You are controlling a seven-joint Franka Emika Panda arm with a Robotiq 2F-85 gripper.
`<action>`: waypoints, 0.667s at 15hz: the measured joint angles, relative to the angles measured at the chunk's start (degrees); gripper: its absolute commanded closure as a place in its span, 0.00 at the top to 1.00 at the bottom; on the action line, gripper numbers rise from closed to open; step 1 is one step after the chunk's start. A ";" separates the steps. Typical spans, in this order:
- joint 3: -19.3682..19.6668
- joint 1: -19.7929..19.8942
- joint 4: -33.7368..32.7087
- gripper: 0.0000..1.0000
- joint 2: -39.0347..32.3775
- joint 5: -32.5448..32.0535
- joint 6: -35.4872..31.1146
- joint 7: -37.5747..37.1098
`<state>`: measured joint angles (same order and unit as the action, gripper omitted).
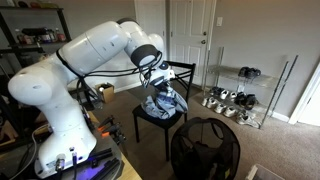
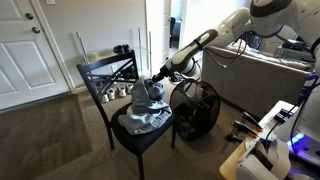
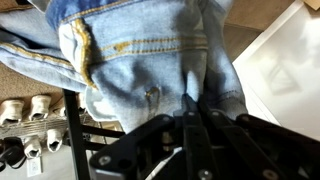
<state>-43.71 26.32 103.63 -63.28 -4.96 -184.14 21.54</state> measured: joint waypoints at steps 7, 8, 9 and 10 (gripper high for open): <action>0.42 -0.30 -0.24 0.02 -0.03 -0.46 -0.02 -0.05; 0.58 -0.29 -0.40 0.02 -0.03 -0.57 -0.18 -0.06; 0.72 -0.19 -0.69 0.02 0.01 -0.61 -1.27 -0.06; 0.87 -0.02 -0.87 0.02 0.15 -0.64 -3.48 -0.11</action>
<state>-42.84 26.30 102.77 -63.13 -5.60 -187.62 21.43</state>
